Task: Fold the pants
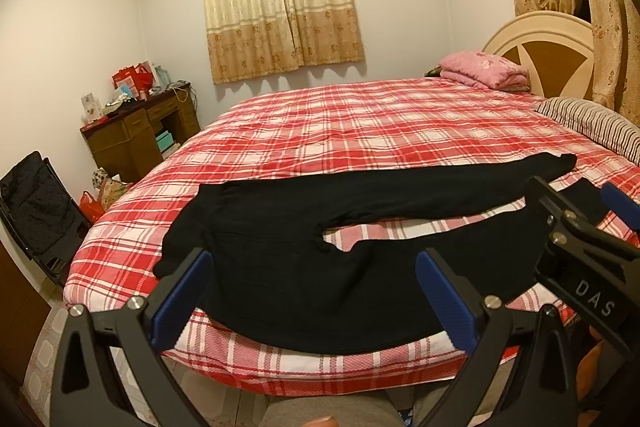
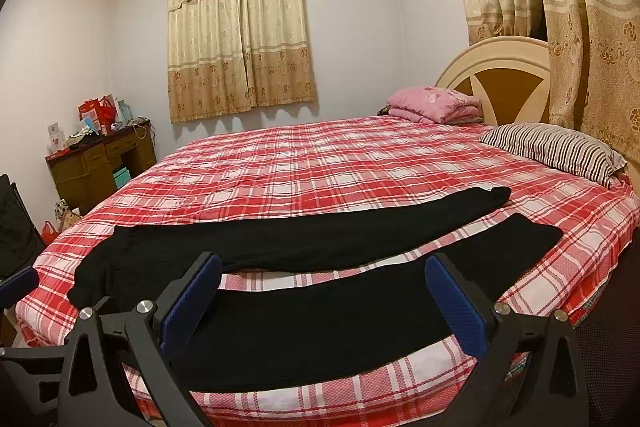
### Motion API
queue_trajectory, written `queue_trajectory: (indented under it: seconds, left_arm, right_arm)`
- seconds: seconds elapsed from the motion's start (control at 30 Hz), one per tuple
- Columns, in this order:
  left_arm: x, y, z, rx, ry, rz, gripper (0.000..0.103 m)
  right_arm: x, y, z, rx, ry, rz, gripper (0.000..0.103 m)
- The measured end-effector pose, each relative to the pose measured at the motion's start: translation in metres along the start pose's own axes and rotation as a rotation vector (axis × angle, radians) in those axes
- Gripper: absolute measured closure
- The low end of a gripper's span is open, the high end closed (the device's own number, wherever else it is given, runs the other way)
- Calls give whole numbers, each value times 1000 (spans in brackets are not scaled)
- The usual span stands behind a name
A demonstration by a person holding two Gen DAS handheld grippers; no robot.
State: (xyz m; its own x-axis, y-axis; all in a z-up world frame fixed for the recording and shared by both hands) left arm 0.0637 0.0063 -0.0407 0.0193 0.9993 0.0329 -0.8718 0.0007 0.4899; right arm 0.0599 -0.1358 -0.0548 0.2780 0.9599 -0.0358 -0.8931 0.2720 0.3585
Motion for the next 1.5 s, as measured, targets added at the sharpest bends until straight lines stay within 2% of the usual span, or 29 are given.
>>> queue_trajectory:
  seconds: [0.57, 0.9, 1.13, 1.33, 1.5]
  left_arm:
    - [-2, -3, 0, 24, 2, -9, 0]
    - [6, -21, -9, 82, 28, -14, 0]
    - [26, -31, -6, 62, 31, 66, 0]
    - [48, -43, -5, 56, 31, 125, 0]
    - [71, -54, -6, 77, 76, 157, 0]
  right_arm:
    - [-5, -6, -2, 20, -9, -4, 1]
    - [-6, -15, -8, 46, -11, -8, 1]
    - [-8, -26, -16, 74, -7, -12, 1]
    - [-7, -32, -17, 60, 29, -36, 1]
    - [6, -43, -16, 49, 65, -15, 1]
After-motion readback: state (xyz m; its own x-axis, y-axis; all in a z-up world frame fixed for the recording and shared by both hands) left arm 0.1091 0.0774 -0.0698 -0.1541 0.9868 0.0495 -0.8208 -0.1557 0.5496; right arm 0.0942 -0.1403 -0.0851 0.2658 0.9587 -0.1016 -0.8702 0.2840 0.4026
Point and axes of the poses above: each gripper's, at about its wrist camera, not at the fingertips, and y roughly against the way its jaws point, x to its left, z to its top, the point moved 7 cm from there along -y, roughly the way its jaws point, and after that the axes turned 6 degrees about y, right-handed, at the moved point
